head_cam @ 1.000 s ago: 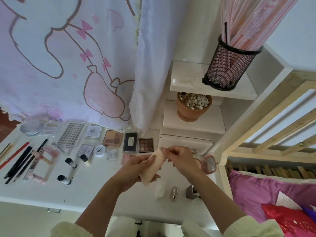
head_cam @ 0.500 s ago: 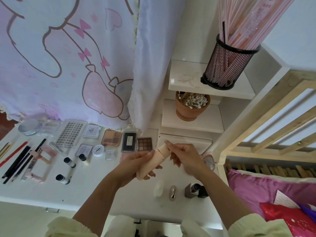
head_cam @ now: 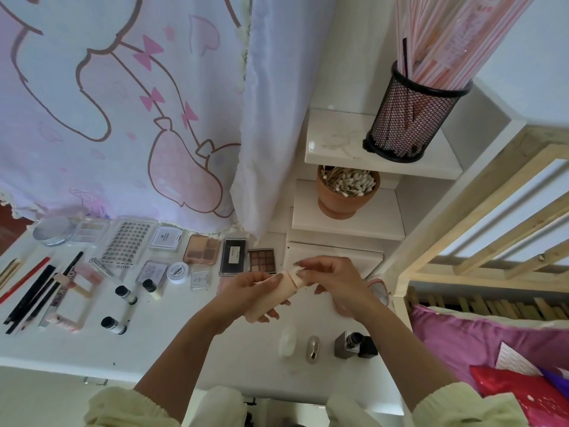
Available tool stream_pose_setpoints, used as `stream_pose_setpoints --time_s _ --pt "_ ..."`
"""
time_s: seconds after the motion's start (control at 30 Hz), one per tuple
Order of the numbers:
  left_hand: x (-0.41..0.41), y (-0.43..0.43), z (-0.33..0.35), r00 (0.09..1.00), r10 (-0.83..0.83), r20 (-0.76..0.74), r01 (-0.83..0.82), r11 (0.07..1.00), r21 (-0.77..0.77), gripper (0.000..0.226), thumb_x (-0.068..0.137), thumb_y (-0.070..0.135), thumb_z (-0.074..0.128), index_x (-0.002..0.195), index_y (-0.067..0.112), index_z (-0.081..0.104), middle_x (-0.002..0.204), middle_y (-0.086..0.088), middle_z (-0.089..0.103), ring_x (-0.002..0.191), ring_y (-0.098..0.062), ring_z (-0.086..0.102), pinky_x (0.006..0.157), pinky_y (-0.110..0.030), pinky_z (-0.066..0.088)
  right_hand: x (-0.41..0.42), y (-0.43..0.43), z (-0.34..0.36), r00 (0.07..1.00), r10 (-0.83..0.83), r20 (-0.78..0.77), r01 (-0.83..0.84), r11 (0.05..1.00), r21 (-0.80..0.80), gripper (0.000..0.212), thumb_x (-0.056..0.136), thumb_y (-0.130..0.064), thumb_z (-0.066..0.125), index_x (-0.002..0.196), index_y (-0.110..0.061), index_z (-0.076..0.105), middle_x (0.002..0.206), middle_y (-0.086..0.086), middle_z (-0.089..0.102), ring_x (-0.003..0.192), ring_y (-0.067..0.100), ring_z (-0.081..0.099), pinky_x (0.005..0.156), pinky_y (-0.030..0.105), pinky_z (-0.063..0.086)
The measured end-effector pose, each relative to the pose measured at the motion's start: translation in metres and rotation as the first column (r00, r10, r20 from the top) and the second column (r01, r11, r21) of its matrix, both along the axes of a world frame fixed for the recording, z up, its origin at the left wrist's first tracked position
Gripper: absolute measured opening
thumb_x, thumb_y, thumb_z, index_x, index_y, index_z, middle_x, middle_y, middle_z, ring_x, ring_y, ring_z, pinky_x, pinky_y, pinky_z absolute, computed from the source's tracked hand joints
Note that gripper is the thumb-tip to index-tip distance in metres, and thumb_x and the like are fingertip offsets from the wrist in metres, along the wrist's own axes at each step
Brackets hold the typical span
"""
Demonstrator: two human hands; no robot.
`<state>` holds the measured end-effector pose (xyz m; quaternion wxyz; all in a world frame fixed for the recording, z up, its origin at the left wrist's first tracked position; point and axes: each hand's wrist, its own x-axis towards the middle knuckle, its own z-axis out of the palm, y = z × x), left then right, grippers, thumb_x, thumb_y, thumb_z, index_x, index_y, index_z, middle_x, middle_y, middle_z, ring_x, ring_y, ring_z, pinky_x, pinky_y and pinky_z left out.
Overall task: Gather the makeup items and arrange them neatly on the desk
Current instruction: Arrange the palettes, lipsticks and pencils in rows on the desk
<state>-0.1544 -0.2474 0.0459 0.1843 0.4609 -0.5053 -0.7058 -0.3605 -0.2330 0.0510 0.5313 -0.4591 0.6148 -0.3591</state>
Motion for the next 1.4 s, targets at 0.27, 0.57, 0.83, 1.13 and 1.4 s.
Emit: stream_pose_setpoints --time_s 0.27,0.57,0.83,1.13,1.4 --pt "0.002 0.0 -0.003 1.0 -0.013 -0.01 0.013 1.0 -0.004 0.034 0.094 0.035 0.053 0.117 0.011 0.06 0.097 -0.01 0.074 0.075 -0.024 0.068 0.064 -0.03 0.055 -0.001 0.001 -0.001 0.994 -0.012 0.109 0.011 1.0 0.003 0.01 0.086 -0.012 0.07 0.096 -0.011 0.074 0.087 0.009 0.073 0.059 0.02 0.065 0.048 0.022 0.04" --pt "0.002 0.001 -0.003 0.999 -0.038 -0.002 0.038 0.999 -0.03 0.028 0.094 0.035 0.054 0.112 0.015 0.062 0.097 -0.009 0.074 0.075 -0.024 0.068 0.065 -0.031 0.056 0.001 -0.002 -0.001 0.992 -0.01 0.123 0.003 0.998 0.06 0.019 0.081 -0.023 0.077 0.086 -0.006 0.07 0.082 0.009 0.072 0.068 0.017 0.064 0.058 0.023 0.048" --pt "0.003 -0.002 -0.008 0.999 -0.032 -0.035 0.032 0.999 0.009 0.039 0.088 0.041 0.057 0.112 0.012 0.063 0.099 -0.013 0.073 0.075 -0.027 0.067 0.063 -0.031 0.054 -0.008 -0.005 -0.007 0.995 0.055 0.086 -0.058 0.998 0.031 0.035 0.076 0.001 0.077 0.109 -0.009 0.069 0.09 0.008 0.072 0.079 0.013 0.068 0.073 0.023 0.054" --pt "0.0 -0.015 -0.058 0.964 0.216 0.152 -0.23 0.97 0.077 0.036 0.092 0.038 0.06 0.117 0.012 0.064 0.098 -0.002 0.075 0.093 -0.02 0.07 0.079 -0.032 0.055 -0.019 -0.023 -0.038 0.99 -0.126 -0.061 0.135 0.976 0.169 0.032 0.078 0.008 0.073 0.108 0.004 0.066 0.089 0.014 0.067 0.072 0.021 0.066 0.059 0.022 0.055" --pt "-0.037 -0.025 -0.1 0.873 0.348 0.343 -0.41 0.904 0.125 0.028 0.085 0.017 0.072 0.11 0.01 0.061 0.088 -0.001 0.064 0.081 -0.018 0.063 0.063 -0.028 0.053 -0.01 -0.035 -0.081 0.864 0.128 -0.488 0.074 0.924 0.374 0.028 0.079 -0.013 0.075 0.104 -0.006 0.064 0.095 0.008 0.066 0.089 0.025 0.07 0.084 0.041 0.057"
